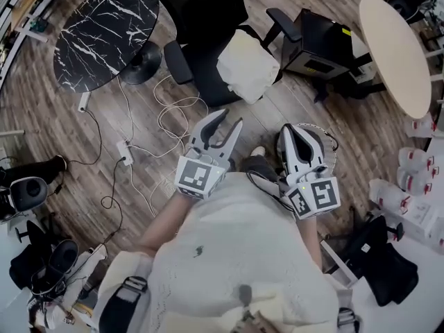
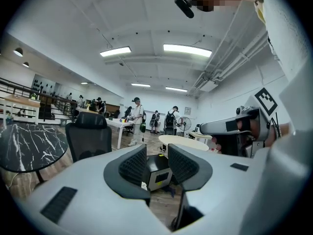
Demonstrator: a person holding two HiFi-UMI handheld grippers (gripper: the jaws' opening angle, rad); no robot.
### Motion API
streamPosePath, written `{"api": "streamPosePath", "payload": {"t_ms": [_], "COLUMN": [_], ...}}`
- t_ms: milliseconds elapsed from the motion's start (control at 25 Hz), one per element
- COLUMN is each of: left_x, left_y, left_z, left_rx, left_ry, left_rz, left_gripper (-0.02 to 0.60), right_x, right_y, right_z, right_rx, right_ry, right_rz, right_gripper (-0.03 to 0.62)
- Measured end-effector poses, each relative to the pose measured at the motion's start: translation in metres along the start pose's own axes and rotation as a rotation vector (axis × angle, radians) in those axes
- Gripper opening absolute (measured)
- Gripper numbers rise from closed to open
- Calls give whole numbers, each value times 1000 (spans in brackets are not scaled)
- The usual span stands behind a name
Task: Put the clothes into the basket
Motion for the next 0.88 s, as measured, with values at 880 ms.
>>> {"api": "streamPosePath", "payload": {"t_ms": [880], "left_x": [35], "left_y": [-87], "left_z": [30], "left_rx": [-65], "left_ry": [64], "left_rz": [94], "left_gripper": [155], "right_x": [-5], "right_y": [-78], "right_z": [-78], "right_rx": [-97], "right_ry": [-41], "right_rz": [38], "right_gripper": [8]}}
Point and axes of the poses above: the fingertips, and each gripper's own axes: y backward along the fingers, z to its left, x out of its underside, the point moved 3 cm from there along y, backward along the fingers, and after that the axes turned 10 degrees about -z, right-handed, at the moved point
